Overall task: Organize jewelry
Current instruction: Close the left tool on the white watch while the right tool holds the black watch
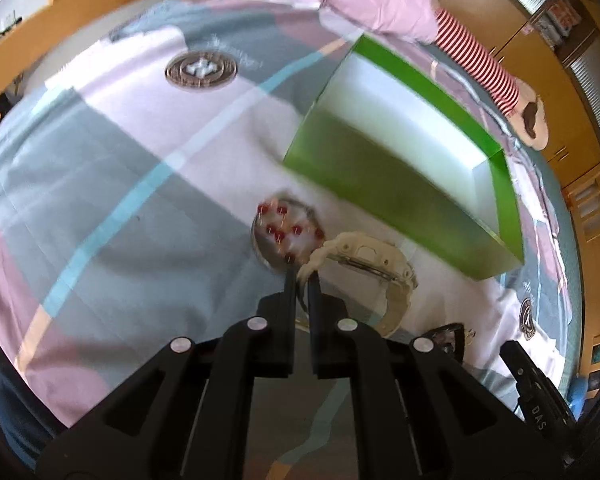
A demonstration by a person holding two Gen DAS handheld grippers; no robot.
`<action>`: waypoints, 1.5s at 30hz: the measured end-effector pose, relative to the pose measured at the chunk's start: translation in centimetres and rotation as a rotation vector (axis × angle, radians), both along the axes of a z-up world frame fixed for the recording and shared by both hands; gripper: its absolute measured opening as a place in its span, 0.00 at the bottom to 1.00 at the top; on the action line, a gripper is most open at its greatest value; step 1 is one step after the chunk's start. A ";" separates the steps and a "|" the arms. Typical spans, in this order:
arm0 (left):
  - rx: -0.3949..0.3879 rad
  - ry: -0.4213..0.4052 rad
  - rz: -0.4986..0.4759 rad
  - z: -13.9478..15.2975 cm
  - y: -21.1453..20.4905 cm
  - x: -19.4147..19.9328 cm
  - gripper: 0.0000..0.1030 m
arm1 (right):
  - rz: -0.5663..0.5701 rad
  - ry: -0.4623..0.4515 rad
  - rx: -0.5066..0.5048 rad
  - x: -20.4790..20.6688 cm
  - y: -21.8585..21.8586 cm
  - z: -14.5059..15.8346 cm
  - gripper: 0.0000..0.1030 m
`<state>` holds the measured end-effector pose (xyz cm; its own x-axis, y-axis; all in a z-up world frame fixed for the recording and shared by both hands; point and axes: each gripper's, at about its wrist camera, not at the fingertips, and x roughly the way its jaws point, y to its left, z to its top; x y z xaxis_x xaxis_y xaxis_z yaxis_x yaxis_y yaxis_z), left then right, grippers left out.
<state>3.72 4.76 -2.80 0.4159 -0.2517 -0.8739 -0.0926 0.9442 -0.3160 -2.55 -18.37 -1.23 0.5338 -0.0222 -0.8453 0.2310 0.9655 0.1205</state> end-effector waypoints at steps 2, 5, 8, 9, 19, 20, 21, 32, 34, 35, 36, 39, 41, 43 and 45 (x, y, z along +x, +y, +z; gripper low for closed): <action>0.016 0.009 -0.012 -0.3 -0.3 0.0 0.06 | 0.021 0.025 0.008 0.7 0.7 -0.8 0.47; 0.045 0.003 -0.021 -0.3 -0.7 -0.2 0.06 | 0.055 0.042 -0.020 1.7 2.2 -1.8 0.52; 0.065 0.017 -0.025 -0.7 -0.9 0.0 0.06 | 0.079 0.072 -0.081 2.7 3.4 -2.9 0.52; 0.072 0.019 -0.026 -0.8 -0.8 0.1 0.06 | 0.078 0.085 -0.095 2.9 3.5 -3.3 0.52; 0.136 0.016 -0.066 -1.0 -1.9 0.1 0.06 | 0.080 0.082 -0.023 2.0 2.6 -4.1 0.09; 0.143 0.010 -0.068 -0.9 -2.0 0.0 0.06 | 0.076 0.070 -0.022 1.9 2.5 -3.7 0.08; 0.150 0.003 -0.069 -0.8 -2.1 -0.1 0.06 | 0.071 0.055 -0.017 1.7 2.4 -3.2 0.06; 0.207 -0.047 -0.075 0.1 -2.6 -0.5 0.06 | 0.085 -0.066 0.004 1.0 2.4 2.1 0.05; 0.210 -0.045 -0.075 0.1 -2.6 -0.5 0.06 | 0.087 -0.067 0.005 1.0 2.6 2.3 0.05; 0.210 -0.045 -0.073 0.1 -2.6 -0.5 0.06 | 0.087 -0.065 0.007 1.0 2.6 2.2 0.05; 0.210 -0.043 -0.072 0.0 -2.5 -0.4 0.06 | 0.087 -0.062 0.010 1.0 2.5 2.2 0.05; 0.211 -0.036 -0.071 -0.1 -2.4 -0.4 0.06 | 0.074 -0.051 0.019 0.9 2.1 1.9 0.05; 0.211 -0.031 -0.072 -0.2 -2.4 -0.4 0.06 | 0.060 -0.033 0.029 0.9 1.7 1.5 0.05; 0.211 -0.030 -0.072 -0.3 -2.4 -0.4 0.06 | 0.047 -0.006 0.044 1.0 1.2 1.1 0.11; 0.212 -0.029 -0.073 -0.3 -2.4 -0.4 0.06 | 0.042 0.015 0.047 1.1 1.0 0.6 0.35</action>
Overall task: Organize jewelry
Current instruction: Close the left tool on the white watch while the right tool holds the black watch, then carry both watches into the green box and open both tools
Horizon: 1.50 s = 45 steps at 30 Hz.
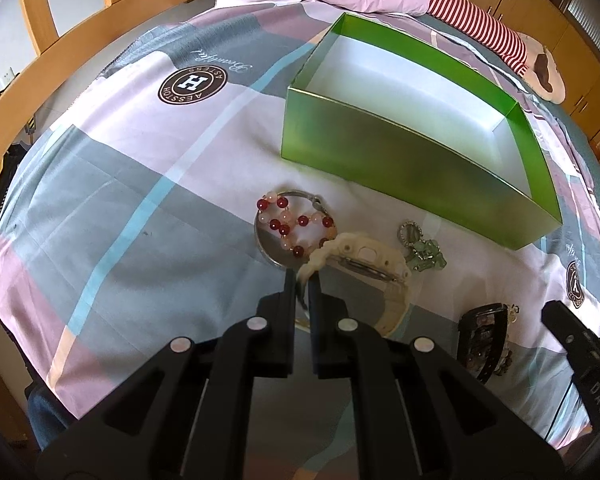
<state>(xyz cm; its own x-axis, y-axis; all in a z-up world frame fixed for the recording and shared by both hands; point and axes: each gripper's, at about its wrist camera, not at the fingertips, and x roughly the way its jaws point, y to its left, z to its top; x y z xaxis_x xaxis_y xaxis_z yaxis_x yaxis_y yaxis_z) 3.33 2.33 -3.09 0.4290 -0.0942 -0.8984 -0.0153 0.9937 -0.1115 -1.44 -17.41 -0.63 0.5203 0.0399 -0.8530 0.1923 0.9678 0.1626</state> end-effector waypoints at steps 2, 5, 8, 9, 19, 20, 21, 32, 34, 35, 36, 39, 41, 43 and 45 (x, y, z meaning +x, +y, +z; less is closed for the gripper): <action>0.002 0.002 0.000 -0.1 0.0 0.0 0.07 | 0.009 0.002 -0.027 0.0 0.3 -0.3 0.55; 0.005 0.008 -0.002 -0.2 -0.1 0.1 0.07 | 0.048 0.017 -0.082 0.2 1.4 -1.0 0.57; 0.012 0.009 -0.007 -0.2 -0.3 0.0 0.07 | 0.081 0.041 -0.135 0.8 2.6 -2.4 0.57; 0.013 0.010 -0.008 -0.3 -0.3 0.0 0.07 | 0.085 0.048 -0.140 1.0 2.7 -2.8 0.57; 0.031 0.017 -0.022 -0.5 -0.7 0.1 0.07 | 0.140 0.065 -0.125 2.0 3.9 -4.3 0.05; 0.032 0.016 -0.023 -0.5 -0.7 0.1 0.07 | 0.137 0.065 -0.086 2.0 3.6 -4.2 0.04; 0.032 0.015 -0.024 -0.4 -0.8 0.1 0.07 | 0.134 0.062 -0.086 2.0 3.6 -4.0 0.04; 0.031 -0.044 -0.022 0.7 -0.9 -0.5 0.07 | 0.094 -0.047 -0.065 0.7 2.7 0.5 0.04; 0.032 -0.052 -0.026 0.9 -1.0 -0.6 0.07 | 0.099 -0.048 -0.076 0.8 2.9 0.7 0.04; 0.030 -0.054 -0.029 0.9 -1.0 -0.6 0.07 | 0.101 -0.046 -0.075 0.9 3.0 0.6 0.04; 0.030 -0.056 -0.029 1.0 -1.1 -0.6 0.07 | 0.103 -0.043 -0.074 0.8 3.0 0.4 0.04; 0.026 -0.059 -0.030 1.1 -1.0 -0.6 0.07 | 0.109 -0.033 -0.072 0.7 3.1 -0.1 0.04; 0.017 -0.065 -0.030 1.3 -0.9 -0.7 0.07 | 0.107 -0.038 -0.059 0.6 3.0 0.0 0.04; -0.032 -0.073 -0.027 1.9 -0.5 -0.6 0.07 | 0.100 -0.068 -0.049 0.7 2.5 1.0 0.04; -0.090 -0.085 -0.023 3.0 -0.2 0.0 0.07 | 0.084 -0.111 -0.052 1.1 1.9 2.4 0.04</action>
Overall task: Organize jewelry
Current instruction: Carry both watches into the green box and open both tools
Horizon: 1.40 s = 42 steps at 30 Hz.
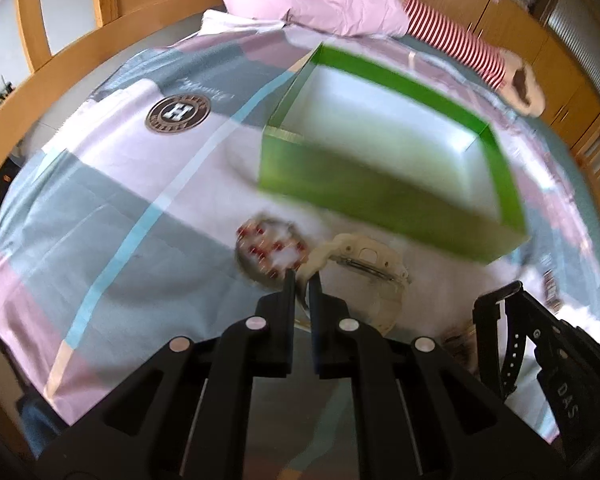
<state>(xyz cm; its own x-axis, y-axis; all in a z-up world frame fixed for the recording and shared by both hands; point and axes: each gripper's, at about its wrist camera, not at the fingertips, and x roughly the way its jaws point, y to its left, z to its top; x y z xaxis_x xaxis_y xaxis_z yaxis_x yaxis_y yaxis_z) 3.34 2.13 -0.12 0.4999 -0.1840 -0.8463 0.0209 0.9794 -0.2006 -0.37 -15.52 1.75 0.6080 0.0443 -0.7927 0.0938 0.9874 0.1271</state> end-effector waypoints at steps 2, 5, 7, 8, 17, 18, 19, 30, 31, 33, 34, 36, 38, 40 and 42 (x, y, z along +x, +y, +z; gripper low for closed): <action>-0.041 -0.030 0.015 1.5 -0.1 1.1 0.07 | -0.020 -0.053 0.009 0.6 -0.9 1.5 0.04; -0.071 -0.090 0.007 3.6 -1.3 3.2 0.07 | -0.058 -0.108 0.017 2.5 -2.3 3.1 0.04; -0.098 -0.121 0.003 4.8 -2.3 5.7 0.07 | -0.069 -0.138 0.026 4.4 -3.1 3.5 0.04; -0.097 -0.129 -0.001 5.0 -2.9 7.2 0.07 | -0.075 -0.145 0.025 5.2 -3.3 3.5 0.04; 0.020 -0.082 -0.052 1.6 -7.3 14.5 0.07 | -0.090 -0.079 -0.003 12.6 -4.4 -0.3 0.04; 0.041 -0.070 -0.060 1.1 -7.7 14.8 0.07 | -0.090 -0.063 -0.001 13.2 -4.4 -1.0 0.04; 0.043 -0.061 -0.068 0.8 -7.8 14.9 0.08 | -0.088 -0.044 0.002 13.6 -4.4 -1.7 0.07; 0.039 -0.102 -0.099 3.0 -5.8 8.9 0.45 | -0.073 -0.077 0.040 5.5 -4.9 1.0 0.53; 0.048 -0.087 -0.099 2.7 -5.7 7.9 0.45 | -0.070 -0.061 0.023 4.4 -4.8 0.8 0.53; 0.085 -0.042 -0.101 1.5 -5.5 5.8 0.45 | -0.055 -0.015 0.010 3.0 -4.6 -0.2 0.53; 0.097 -0.020 -0.104 0.9 -5.4 5.0 0.45 | -0.041 0.017 0.006 2.4 -4.4 -1.0 0.53; 0.120 0.027 -0.112 -0.5 -5.2 3.5 0.45 | -0.029 0.069 -0.017 1.7 -3.9 -2.5 0.52; 0.133 0.066 -0.087 -1.6 -4.4 2.4 0.44 | -0.029 0.117 -0.019 1.0 -3.8 -4.1 0.45; 0.125 0.102 -0.046 -2.4 -3.3 2.0 0.45 | -0.038 0.171 -0.008 0.5 -3.6 -5.6 0.43; 0.105 0.160 0.012 -3.5 -1.7 1.7 0.45 | -0.038 0.227 0.007 0.3 -3.3 -6.9 0.43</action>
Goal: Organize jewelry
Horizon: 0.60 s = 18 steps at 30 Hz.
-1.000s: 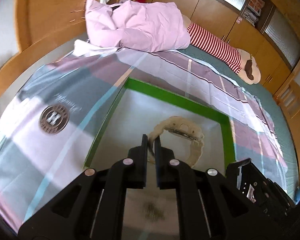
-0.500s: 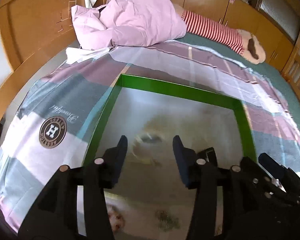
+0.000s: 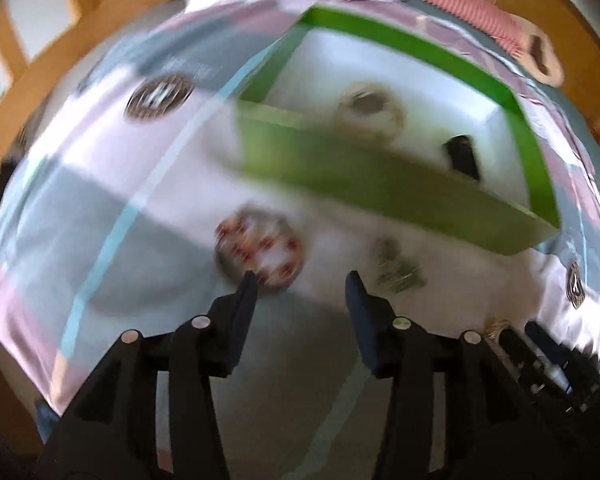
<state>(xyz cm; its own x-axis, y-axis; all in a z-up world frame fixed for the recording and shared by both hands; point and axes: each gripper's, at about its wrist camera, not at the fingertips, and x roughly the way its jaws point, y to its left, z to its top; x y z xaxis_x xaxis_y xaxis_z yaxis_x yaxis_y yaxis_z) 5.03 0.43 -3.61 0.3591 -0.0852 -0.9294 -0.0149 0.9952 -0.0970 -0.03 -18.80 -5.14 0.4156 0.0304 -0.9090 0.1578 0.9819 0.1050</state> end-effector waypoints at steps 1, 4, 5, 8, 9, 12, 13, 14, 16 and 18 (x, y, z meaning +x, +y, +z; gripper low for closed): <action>0.001 0.018 0.021 -0.3 0.4 -0.1 0.46 | 0.009 0.016 0.020 -0.1 0.2 -0.4 0.43; -0.007 0.065 0.085 -1.4 1.9 0.0 0.46 | 0.088 0.030 0.104 -0.2 2.1 -1.2 0.27; -0.007 0.070 0.096 -1.6 2.1 0.1 0.46 | 0.107 0.012 0.150 -0.2 2.3 -0.9 0.22; -0.012 0.075 0.104 -1.7 2.5 0.2 0.46 | 0.099 -0.100 0.331 -0.4 1.5 1.1 0.16; -0.013 0.071 0.097 -1.6 2.5 0.2 0.47 | 0.079 -0.124 0.331 -0.4 1.1 1.8 0.16; -0.001 0.062 0.079 -1.5 2.3 0.2 0.49 | 0.035 -0.112 0.239 -0.3 0.5 2.5 0.16; 0.001 0.061 0.076 -1.4 2.2 0.3 0.49 | 0.030 -0.091 0.214 -0.4 0.5 2.2 0.16; 0.001 0.060 0.072 -1.4 2.1 0.3 0.49 | 0.030 -0.077 0.205 -0.4 0.5 1.9 0.16; 0.001 0.059 0.068 -1.2 1.6 0.7 0.51 | 0.044 -0.048 0.193 -0.8 0.8 1.2 0.18; 0.000 0.057 0.065 -1.2 1.5 0.5 0.53 | 0.064 -0.012 0.180 -1.3 1.4 0.6 0.22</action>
